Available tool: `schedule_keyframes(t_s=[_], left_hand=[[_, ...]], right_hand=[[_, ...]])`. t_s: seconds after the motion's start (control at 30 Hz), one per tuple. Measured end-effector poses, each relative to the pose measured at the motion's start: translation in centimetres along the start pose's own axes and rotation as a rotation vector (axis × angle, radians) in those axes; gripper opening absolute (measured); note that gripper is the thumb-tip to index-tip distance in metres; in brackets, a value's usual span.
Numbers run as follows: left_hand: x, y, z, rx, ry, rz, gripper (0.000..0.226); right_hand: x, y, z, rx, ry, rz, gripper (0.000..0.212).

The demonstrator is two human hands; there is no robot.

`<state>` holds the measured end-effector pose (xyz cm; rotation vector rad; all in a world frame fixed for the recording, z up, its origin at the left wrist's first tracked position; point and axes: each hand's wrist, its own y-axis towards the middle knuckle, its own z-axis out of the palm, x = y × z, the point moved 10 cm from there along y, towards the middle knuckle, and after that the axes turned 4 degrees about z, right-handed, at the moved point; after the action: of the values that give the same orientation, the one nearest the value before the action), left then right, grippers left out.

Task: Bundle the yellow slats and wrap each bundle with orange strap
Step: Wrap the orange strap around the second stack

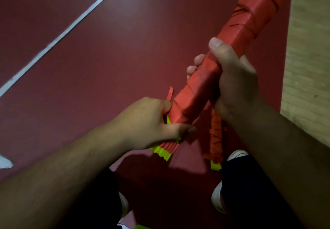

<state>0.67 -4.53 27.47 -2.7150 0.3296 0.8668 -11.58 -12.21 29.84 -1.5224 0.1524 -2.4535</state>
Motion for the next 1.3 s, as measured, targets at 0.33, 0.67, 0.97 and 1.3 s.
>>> schedule_keyframes(t_s=[0.33,0.67,0.97,1.3], left_hand=[[1.2,-0.2,1.1,0.093,0.122,-0.022,0.068],[2.1,-0.3,1.7,0.133,0.161,-0.047,0.060],[1.9,-0.1,1.5,0.106,0.139,-0.026,0.053],[3.2,0.0,0.8,0.036,0.209,-0.105,0.069]], right_hand=[[0.2,-0.8,1.3,0.105,-0.104,-0.018,0.030],[-0.7,-0.6,1.0,0.065,-0.156,0.007,0.030],[-0.8,-0.1,0.6,0.031,-0.117,0.020,0.029],[-0.3,-0.3,0.6,0.018,-0.124,-0.026,0.028]])
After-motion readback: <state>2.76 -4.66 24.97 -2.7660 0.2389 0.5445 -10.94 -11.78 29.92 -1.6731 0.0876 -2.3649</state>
